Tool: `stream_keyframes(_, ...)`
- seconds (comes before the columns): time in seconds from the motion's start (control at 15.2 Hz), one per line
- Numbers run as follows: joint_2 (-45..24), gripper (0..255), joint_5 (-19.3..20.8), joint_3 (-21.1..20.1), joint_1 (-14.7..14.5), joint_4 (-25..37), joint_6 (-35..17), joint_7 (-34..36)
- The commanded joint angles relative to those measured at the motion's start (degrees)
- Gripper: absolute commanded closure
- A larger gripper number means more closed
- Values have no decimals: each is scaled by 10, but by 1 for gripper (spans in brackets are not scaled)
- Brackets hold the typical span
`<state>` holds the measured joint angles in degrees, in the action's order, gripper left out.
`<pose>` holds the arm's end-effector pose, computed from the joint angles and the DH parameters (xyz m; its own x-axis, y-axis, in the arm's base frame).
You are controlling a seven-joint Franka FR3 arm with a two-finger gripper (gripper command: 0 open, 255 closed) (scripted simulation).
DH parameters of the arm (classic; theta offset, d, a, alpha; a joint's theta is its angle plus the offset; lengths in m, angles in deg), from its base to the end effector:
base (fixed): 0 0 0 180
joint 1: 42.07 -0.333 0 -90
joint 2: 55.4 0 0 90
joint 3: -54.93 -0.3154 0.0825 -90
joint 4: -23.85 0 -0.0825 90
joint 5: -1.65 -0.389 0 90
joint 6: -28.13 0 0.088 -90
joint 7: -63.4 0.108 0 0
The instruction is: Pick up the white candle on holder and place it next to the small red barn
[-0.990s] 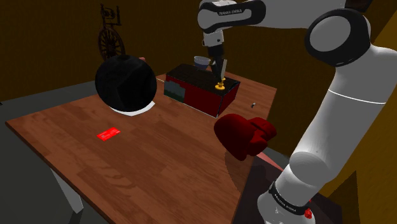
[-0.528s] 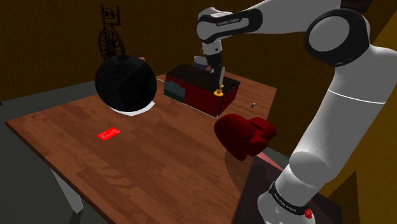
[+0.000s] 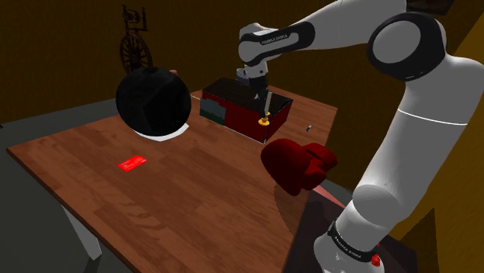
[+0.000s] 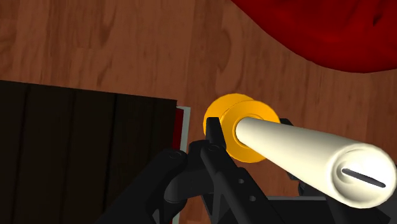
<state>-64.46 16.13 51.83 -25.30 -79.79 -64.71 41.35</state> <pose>0.5466 -0.1608 0.4289 0.9009 0.1697 -0.3994 0.2179 -0.9728 0.0782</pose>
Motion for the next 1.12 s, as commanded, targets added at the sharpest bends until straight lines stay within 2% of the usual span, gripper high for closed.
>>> stream_keyframes(0.0,-3,255,1,0,0,-11,-14,3)
stream_keyframes(1.06,-49,255,9,1,3,-76,-121,29)
